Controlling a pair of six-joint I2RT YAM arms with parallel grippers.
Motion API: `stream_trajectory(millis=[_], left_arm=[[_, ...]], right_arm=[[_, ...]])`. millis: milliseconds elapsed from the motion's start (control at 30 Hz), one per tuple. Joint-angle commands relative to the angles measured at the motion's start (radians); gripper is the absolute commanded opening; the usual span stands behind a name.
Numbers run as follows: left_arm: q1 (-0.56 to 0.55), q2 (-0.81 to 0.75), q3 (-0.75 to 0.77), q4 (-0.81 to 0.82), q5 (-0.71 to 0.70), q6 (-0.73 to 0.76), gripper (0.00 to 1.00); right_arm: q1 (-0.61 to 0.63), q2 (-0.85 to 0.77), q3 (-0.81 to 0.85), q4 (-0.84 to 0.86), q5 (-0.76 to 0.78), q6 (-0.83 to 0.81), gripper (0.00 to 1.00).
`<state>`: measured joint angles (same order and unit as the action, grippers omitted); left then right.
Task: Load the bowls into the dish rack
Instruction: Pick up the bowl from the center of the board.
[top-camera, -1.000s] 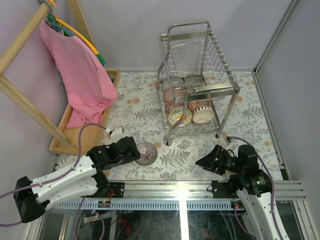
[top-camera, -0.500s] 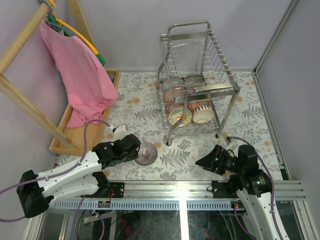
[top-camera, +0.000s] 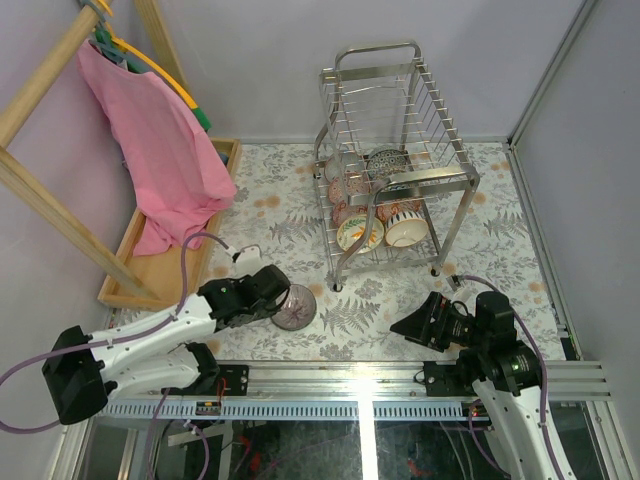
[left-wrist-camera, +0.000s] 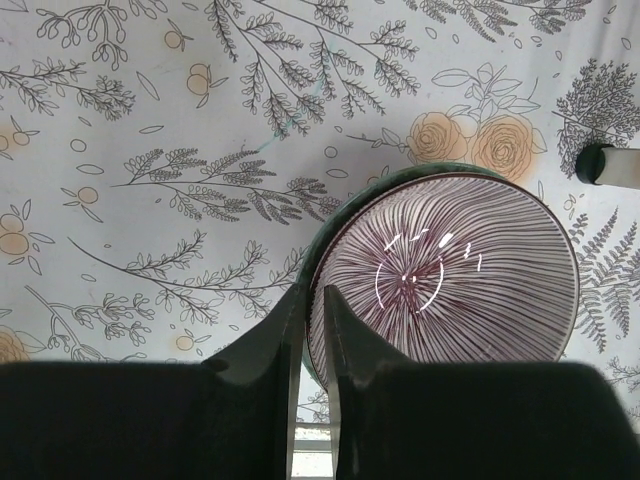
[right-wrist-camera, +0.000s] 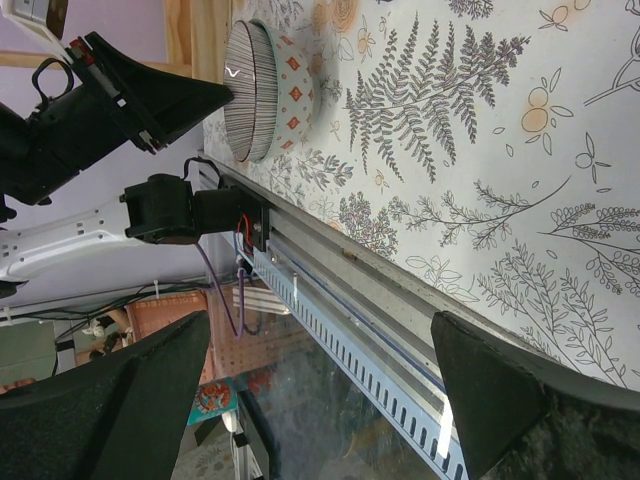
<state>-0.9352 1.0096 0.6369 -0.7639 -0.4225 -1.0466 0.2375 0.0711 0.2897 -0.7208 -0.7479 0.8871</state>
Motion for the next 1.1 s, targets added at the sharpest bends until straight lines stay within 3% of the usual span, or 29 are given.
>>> stream_trajectory(millis=[0, 133, 1067], left_arm=[[-0.005, 0.032, 0.047, 0.059, -0.044, 0.017, 0.08], [-0.005, 0.027, 0.064, 0.052, -0.047, 0.023, 0.0], [-0.005, -0.048, 0.112, -0.031, -0.101, 0.065, 0.0]], right_arm=[[-0.002, -0.017, -0.004, -0.002, -0.056, 0.026, 1.0], [-0.003, -0.019, -0.004, 0.002, -0.054, 0.03, 0.99], [-0.003, -0.004, -0.031, 0.034, -0.062, 0.042, 0.99]])
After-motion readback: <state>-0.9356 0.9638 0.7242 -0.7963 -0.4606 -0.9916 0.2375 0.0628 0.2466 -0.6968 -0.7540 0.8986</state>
